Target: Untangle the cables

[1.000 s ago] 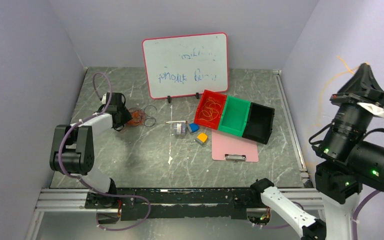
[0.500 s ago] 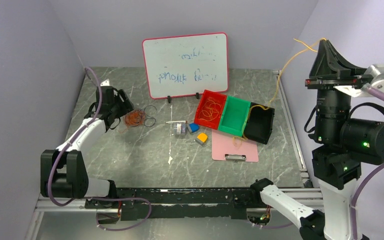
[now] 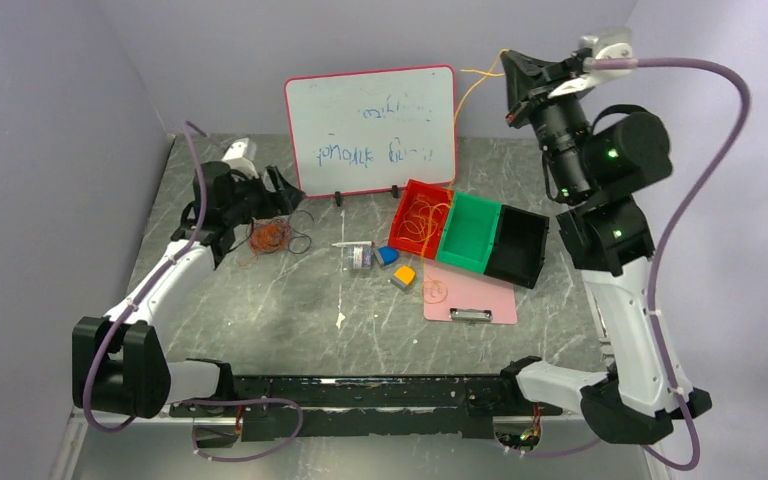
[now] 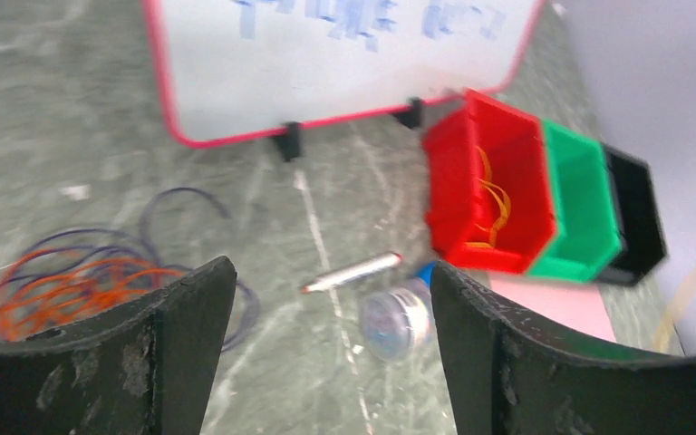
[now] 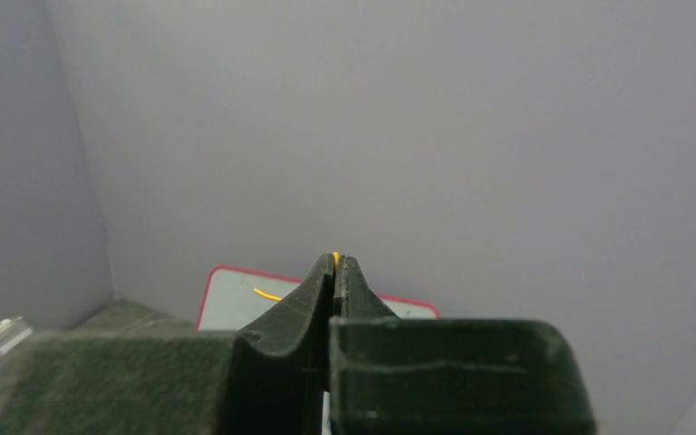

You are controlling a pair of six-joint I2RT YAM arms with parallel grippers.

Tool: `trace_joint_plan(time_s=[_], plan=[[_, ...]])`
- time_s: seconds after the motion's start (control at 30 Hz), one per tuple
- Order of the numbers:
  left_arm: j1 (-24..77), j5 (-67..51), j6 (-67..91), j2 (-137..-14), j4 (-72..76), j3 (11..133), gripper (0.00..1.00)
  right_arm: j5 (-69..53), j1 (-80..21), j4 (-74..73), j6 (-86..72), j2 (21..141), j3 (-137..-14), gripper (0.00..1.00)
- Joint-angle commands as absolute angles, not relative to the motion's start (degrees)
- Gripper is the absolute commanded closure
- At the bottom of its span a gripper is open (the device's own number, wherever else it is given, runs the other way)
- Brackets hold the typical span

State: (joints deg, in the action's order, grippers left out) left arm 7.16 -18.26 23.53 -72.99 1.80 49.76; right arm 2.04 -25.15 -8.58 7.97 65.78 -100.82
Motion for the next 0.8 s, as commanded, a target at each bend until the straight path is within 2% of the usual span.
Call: trace_joint_plan(time_s=[0.0,0.17,0.37,0.63,0.77], plan=[[14.0,-24.7,21.6,-73.0,7.4,51.6,0.16,3.4,-25.4,-8.6,2.8,66.2,-100.1,1.00],[21.2,-29.3,23.7,-75.3,16.9,50.8,0.14,10.3,-25.4,-10.1,0.1,67.4,-100.0,1.00],[26.5,-33.4,26.9,-80.1,27.2,52.1,0.13,12.4,-25.4,-11.1,-1.5,67.4,-99.2,1.00],[34.0,-35.9,28.0,-88.9,29.5,57.1,0.08,15.6,-25.4,-10.6,-1.1,66.5,-97.8,1.00],[37.8,-35.7,27.9,-92.7,29.7,58.7,0.10,15.7,-25.4,-9.9,-1.0,65.9,-96.8,1.00]])
